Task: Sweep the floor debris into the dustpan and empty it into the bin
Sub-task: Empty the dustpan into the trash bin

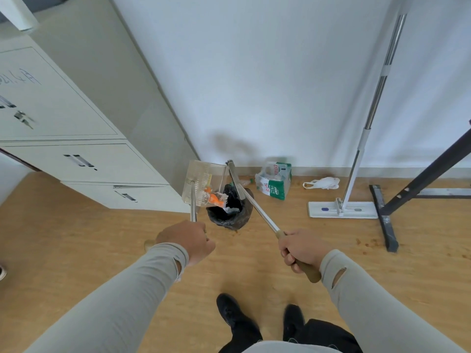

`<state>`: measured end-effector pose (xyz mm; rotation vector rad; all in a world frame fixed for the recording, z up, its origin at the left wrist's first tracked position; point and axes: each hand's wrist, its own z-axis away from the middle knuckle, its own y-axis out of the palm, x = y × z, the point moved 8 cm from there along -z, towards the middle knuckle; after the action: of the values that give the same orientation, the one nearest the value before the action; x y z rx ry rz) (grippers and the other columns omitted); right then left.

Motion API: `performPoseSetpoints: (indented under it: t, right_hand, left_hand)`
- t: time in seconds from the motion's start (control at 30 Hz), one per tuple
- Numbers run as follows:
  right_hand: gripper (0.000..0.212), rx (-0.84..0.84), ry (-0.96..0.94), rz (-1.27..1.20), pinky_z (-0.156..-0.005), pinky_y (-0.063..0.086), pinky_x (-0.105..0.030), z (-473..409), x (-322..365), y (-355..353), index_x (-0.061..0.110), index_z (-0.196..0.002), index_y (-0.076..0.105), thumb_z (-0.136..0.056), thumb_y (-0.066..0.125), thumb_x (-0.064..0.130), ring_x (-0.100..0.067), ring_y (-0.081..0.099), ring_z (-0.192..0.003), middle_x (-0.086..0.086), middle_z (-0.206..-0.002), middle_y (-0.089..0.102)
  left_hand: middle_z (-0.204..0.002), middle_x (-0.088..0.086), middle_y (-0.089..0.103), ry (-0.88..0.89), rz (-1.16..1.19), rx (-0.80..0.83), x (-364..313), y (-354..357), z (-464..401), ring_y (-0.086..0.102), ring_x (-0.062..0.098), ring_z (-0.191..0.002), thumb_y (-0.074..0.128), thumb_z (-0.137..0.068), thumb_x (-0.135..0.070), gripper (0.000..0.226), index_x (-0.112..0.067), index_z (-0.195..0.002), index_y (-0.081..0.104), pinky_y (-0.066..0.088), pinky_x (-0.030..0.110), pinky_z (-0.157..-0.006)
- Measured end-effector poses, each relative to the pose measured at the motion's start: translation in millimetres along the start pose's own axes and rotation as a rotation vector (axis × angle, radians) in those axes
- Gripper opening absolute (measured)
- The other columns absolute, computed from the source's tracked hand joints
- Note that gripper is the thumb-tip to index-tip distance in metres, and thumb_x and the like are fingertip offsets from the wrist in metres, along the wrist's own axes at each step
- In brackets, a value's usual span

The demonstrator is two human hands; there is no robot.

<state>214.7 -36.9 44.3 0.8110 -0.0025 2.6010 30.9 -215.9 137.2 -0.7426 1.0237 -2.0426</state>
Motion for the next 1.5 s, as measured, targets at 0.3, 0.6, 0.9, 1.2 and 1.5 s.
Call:
performPoseSetpoints:
  t: [0.3,0.6,0.9,1.2,1.5]
  right_hand:
    - [0.013,0.012,-0.009,0.003,-0.042,0.035,-0.020,10,-5,-9,0.012,-0.088,0.049,-0.087,0.046,-0.001,-0.012,0.042,-0.043,-0.008,-0.068,0.046]
    - [0.015,-0.003,-0.014,-0.019,-0.041,0.035,-0.020,13,-14,-16,0.012,-0.081,0.048,-0.087,0.046,-0.001,-0.012,0.041,-0.043,-0.007,-0.065,0.048]
    - [0.015,0.003,0.006,-0.025,-0.040,0.036,-0.020,15,-11,-18,0.013,-0.082,0.049,-0.088,0.046,-0.001,-0.011,0.042,-0.043,-0.005,-0.062,0.049]
    - [0.016,-0.041,0.024,-0.027,-0.041,0.034,-0.020,10,-10,-12,0.013,-0.083,0.050,-0.087,0.044,-0.002,-0.012,0.042,-0.043,-0.007,-0.068,0.046]
    - [0.016,-0.024,0.019,-0.001,-0.042,0.035,-0.021,14,-8,-10,0.012,-0.082,0.052,-0.087,0.045,-0.002,-0.011,0.042,-0.043,-0.007,-0.067,0.048]
  left_hand:
    - [-0.091,-0.004,0.062,0.012,-0.034,0.005,-10,1,4,0.062,0.019,-0.076,0.042,-0.090,-0.048,0.028,-0.027,-0.099,0.057,0.054,0.035,-0.068]
    - [-0.094,-0.003,0.060,0.037,-0.081,0.032,-24,18,6,0.062,0.022,-0.080,0.040,-0.092,-0.048,0.032,-0.027,-0.109,0.057,0.052,0.036,-0.068]
    - [-0.093,-0.003,0.060,0.062,-0.091,0.019,-28,21,5,0.063,0.022,-0.079,0.039,-0.091,-0.049,0.036,-0.027,-0.112,0.058,0.056,0.037,-0.070]
    - [-0.088,-0.003,0.063,0.055,-0.069,0.023,-34,25,8,0.064,0.019,-0.074,0.040,-0.092,-0.046,0.031,-0.025,-0.107,0.057,0.058,0.037,-0.071]
    - [-0.088,-0.004,0.063,0.043,-0.075,0.026,-27,28,10,0.062,0.017,-0.073,0.041,-0.091,-0.046,0.028,-0.027,-0.104,0.056,0.058,0.037,-0.072]
